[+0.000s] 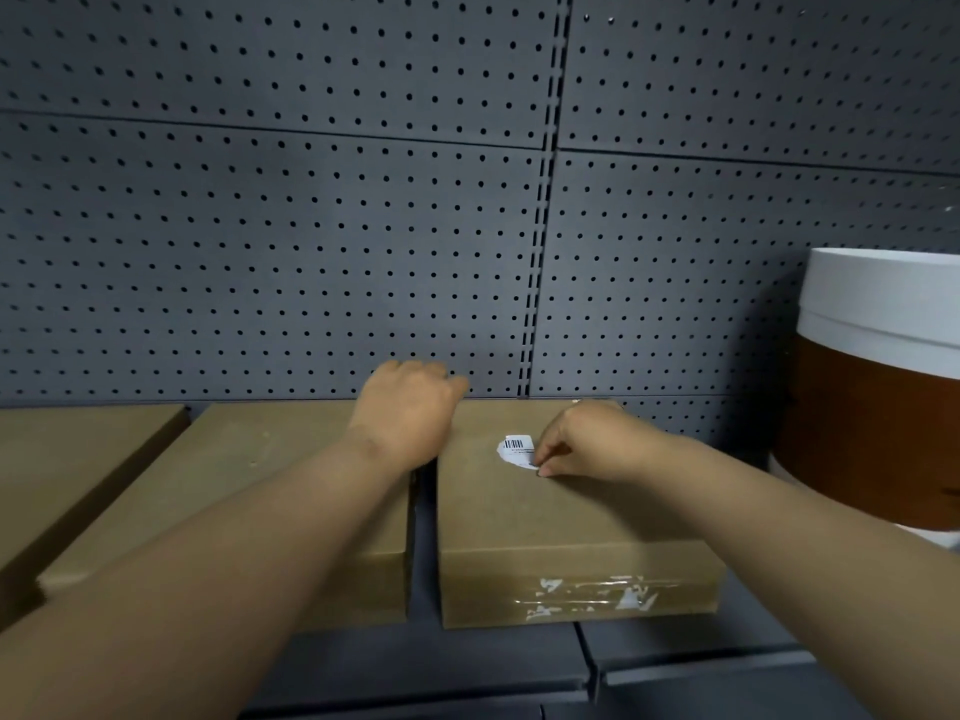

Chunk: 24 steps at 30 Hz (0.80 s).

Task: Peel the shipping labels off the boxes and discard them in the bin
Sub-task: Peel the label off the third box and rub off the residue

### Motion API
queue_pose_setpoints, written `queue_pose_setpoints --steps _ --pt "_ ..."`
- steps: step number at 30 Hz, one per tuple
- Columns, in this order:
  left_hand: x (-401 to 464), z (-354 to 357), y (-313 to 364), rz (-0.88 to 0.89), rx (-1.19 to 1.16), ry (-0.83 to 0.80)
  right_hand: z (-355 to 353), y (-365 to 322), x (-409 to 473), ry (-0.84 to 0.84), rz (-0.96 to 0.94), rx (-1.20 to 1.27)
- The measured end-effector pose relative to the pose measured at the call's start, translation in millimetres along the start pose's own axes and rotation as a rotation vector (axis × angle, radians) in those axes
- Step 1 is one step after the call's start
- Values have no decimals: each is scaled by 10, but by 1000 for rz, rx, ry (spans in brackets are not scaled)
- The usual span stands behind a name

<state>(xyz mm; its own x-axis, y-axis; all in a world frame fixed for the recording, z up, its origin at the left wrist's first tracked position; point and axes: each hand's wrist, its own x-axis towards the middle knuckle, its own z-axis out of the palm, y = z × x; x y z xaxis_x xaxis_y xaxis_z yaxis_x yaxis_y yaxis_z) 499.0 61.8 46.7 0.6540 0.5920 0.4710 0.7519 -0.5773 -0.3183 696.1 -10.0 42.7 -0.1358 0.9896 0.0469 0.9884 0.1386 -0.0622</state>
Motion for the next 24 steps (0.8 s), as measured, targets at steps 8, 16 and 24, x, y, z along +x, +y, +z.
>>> queue_pose_setpoints --steps 8,16,24 --pt "-41 139 131 83 46 -93 27 9 59 34 -84 -119" --pt "-92 261 187 89 3 -68 63 14 62 33 -127 -225" --pt "-103 279 230 98 -26 -101 89 -45 4 49 -204 -331"
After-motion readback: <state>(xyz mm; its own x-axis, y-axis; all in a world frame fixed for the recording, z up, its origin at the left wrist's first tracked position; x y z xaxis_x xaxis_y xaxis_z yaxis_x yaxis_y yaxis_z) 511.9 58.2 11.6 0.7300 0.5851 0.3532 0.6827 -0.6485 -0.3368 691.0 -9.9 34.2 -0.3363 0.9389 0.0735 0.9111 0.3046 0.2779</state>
